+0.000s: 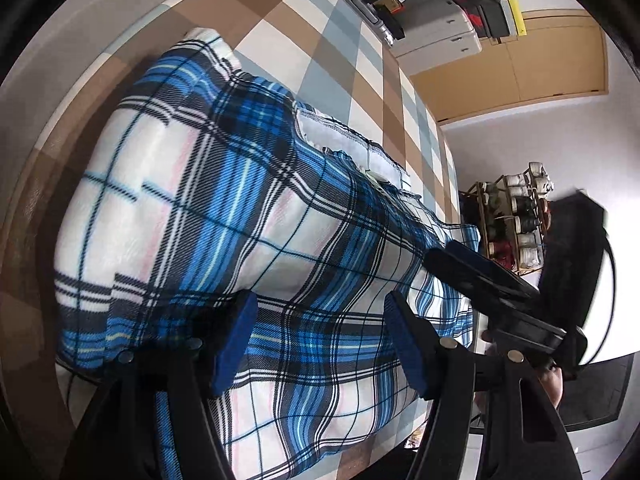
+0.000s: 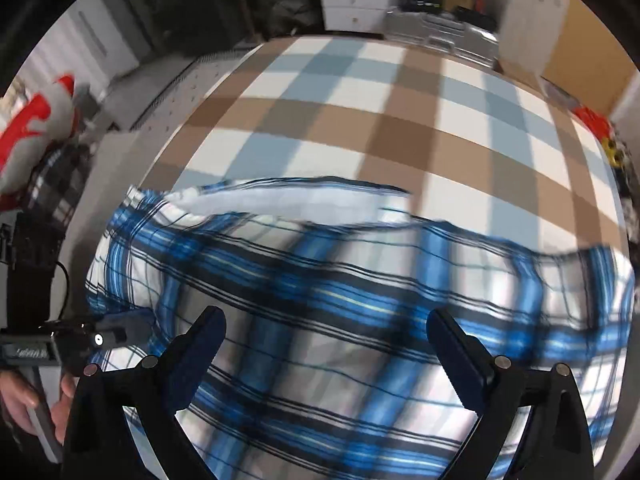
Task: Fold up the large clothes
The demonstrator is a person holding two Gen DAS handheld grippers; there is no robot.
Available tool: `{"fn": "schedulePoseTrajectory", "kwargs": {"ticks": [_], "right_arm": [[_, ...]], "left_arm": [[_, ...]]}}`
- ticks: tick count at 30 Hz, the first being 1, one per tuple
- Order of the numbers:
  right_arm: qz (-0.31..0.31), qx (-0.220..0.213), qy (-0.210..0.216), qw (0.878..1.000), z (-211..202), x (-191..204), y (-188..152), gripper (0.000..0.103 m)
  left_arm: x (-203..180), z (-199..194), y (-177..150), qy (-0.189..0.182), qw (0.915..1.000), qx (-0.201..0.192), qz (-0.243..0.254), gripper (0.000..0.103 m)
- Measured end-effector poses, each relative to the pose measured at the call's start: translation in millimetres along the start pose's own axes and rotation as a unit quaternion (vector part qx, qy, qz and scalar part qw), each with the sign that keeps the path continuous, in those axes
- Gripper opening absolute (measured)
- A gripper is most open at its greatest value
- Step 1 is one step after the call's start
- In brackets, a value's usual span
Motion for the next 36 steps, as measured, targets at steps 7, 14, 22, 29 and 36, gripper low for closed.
{"fn": "schedulePoseTrajectory", "kwargs": {"ticks": [7,14,22,29,36], "right_arm": [[0.007,0.036,-0.038,0.999,53,6,1,0.103],[0.013,-0.003,0.001,1.000,2,-33,-14,0.103],[0.120,-0.026,-0.016,0.992,-41,-174,-23,0.103],[0.122,0.010,-0.051,0.991,-4,-208,-32,0.103],[0.120,-0.009,-0.044,0.992,-11,-204,-21,0.102]], "left_arm": [[-2,4,3,-0.002,1.0000,0.004,0.002,0.061],[-5,4,1,0.008,0.9999,0.003,0.012,0.061],[-9,7,1,0.032,0.9993,0.002,0.021,0.061],[-9,9,2,0.049,0.9982,-0.001,0.035,0.061],[-8,7,1,0.049,0.9980,0.000,0.040,0.061]]}}
Point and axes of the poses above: each gripper's, at about its wrist camera, not at the fingertips, and z roughly the way its jaws point, x to its left, y to its top, the point moved 3 cm from there along z, roughly the way its jaws point, and after that the axes turned 8 degrees about z, right-handed, at the moved point
